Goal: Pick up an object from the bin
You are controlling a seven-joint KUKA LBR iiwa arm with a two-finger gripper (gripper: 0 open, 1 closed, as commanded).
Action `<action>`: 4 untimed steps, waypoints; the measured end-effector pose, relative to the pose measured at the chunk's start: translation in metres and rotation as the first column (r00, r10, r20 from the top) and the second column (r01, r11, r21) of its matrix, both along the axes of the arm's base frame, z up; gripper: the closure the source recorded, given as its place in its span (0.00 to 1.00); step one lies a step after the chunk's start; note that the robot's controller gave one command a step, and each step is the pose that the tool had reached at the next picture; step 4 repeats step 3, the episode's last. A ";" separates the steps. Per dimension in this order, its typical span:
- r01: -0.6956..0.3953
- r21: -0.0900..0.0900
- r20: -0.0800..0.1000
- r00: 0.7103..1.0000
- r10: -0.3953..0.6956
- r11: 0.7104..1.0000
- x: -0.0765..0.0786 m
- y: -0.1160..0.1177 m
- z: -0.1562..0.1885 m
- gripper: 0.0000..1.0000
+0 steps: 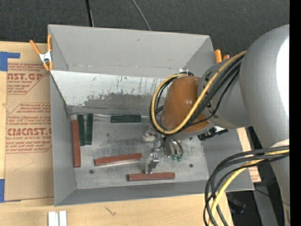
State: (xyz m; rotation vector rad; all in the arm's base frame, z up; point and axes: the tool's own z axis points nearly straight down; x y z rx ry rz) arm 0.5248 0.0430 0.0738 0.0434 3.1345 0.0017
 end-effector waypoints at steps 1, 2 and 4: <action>0.106 -0.002 0.002 0.994 -0.106 0.994 -0.022 0.052 0.002 1.00; 0.106 -0.002 0.002 0.994 -0.106 0.994 -0.022 0.052 0.002 1.00; 0.119 0.000 -0.004 0.993 -0.119 0.993 -0.019 0.063 0.149 1.00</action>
Offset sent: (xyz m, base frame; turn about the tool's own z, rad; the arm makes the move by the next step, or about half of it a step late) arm 0.0000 0.0000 0.0000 0.0000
